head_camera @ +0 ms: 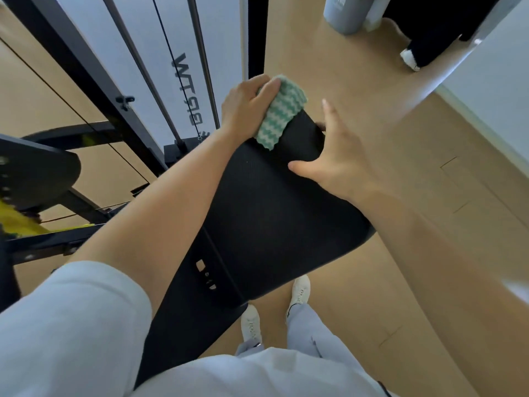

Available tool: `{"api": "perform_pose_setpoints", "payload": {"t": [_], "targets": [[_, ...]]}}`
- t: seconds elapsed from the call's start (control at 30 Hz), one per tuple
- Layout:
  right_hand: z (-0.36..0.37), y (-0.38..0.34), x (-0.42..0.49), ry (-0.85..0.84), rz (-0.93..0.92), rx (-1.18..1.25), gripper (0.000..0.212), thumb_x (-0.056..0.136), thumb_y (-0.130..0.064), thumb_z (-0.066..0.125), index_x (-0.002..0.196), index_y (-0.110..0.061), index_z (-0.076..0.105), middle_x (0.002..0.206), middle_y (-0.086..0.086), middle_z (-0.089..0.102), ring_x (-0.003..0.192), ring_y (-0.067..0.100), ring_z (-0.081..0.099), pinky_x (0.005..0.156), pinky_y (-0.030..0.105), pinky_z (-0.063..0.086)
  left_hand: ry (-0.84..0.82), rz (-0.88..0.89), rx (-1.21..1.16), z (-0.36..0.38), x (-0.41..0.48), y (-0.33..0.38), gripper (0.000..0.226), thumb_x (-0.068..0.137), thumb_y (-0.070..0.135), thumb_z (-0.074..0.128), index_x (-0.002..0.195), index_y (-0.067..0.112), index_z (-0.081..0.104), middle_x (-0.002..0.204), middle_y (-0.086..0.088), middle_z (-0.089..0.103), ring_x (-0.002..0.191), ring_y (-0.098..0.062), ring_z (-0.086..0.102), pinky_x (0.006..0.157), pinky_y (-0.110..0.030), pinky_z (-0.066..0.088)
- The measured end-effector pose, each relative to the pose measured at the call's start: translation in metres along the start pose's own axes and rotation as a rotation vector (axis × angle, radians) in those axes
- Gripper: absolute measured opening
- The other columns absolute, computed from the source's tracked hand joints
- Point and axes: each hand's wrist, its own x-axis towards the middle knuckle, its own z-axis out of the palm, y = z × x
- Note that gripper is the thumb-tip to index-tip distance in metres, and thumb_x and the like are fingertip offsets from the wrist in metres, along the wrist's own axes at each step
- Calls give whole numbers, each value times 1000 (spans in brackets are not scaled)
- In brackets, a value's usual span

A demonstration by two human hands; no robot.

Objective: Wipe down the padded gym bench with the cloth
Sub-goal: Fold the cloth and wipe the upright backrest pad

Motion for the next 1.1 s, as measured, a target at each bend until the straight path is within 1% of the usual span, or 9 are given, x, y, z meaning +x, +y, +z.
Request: {"api": "perform_pose_setpoints", "payload": {"t": [0.1, 0.2, 0.33, 0.53, 0.63, 0.73, 0.83, 0.97, 1.1], "targets": [[-2, -2, -2, 11, 18, 38, 123, 73, -31, 91, 163, -16, 9, 148, 3, 51, 134, 20, 48, 104, 25, 38, -88, -166, -164, -6, 3, 5, 48, 86, 58, 50, 48, 30, 49, 51, 16, 50, 61, -11, 49, 69, -35, 37], [-10, -1, -9, 18, 45, 175, 118, 75, -29, 90, 163, -19, 12, 138, -2, 57, 119, 12, 55, 101, 24, 42, -129, -136, -44, -10, -3, 18, 46, 93, 59, 45, 62, 30, 62, 67, 11, 64, 74, -14, 59, 79, -37, 41], [-28, 22, -36, -17, 119, 231, 117, 74, -43, 88, 162, -28, 13, 135, -12, 52, 114, 13, 59, 101, 36, 48, -102, 263, 392, -5, -22, 30, 40, 102, 48, 39, 104, 30, 74, 117, 8, 71, 117, -18, 59, 109, -37, 29], [-22, 68, -104, -126, 223, 396, 108, 63, -48, 92, 153, -29, 35, 138, -8, 55, 123, 13, 57, 104, 36, 50, -117, 732, 451, 20, -73, 50, 35, 104, 31, 47, 96, 21, 79, 103, 7, 78, 105, -20, 68, 105, -39, 39], [-16, 84, -127, -113, 191, 646, 96, 65, -25, 95, 146, -26, 44, 136, -7, 59, 124, 14, 60, 97, 30, 56, -146, 831, 420, 34, -108, 65, 33, 104, 30, 48, 104, 22, 80, 104, 9, 79, 102, -18, 70, 96, -39, 44], [-14, 98, -140, -83, 159, 992, 75, 71, 2, 62, 142, -18, 47, 134, 12, 61, 114, 26, 65, 98, 39, 56, -148, 903, 374, 48, -141, 76, 33, 103, 30, 48, 114, 22, 78, 109, 7, 79, 104, -18, 70, 95, -39, 44], [-16, 106, -146, 49, 256, 1173, 65, 72, 6, 36, 132, -8, 53, 118, 10, 67, 100, 25, 68, 94, 46, 55, -112, 1007, 345, 62, -166, 79, 30, 99, 29, 53, 115, 23, 78, 114, 7, 77, 109, -20, 69, 98, -41, 43], [-22, 101, -143, 195, 273, 1061, 37, 86, -17, 44, 119, -14, 60, 113, 3, 65, 96, 15, 64, 80, 32, 55, -52, 1199, 373, 79, -189, 70, 23, 95, 23, 58, 99, 22, 80, 110, 5, 77, 116, -26, 69, 106, -45, 44], [-28, 87, -130, 203, 164, 752, 27, 91, -26, 58, 116, -23, 67, 116, -4, 67, 106, 13, 65, 87, 28, 52, -41, 1243, 497, 80, -201, 42, 37, 96, 22, 57, 131, 23, 69, 138, 1, 67, 141, -30, 48, 125, -49, 23]]}}
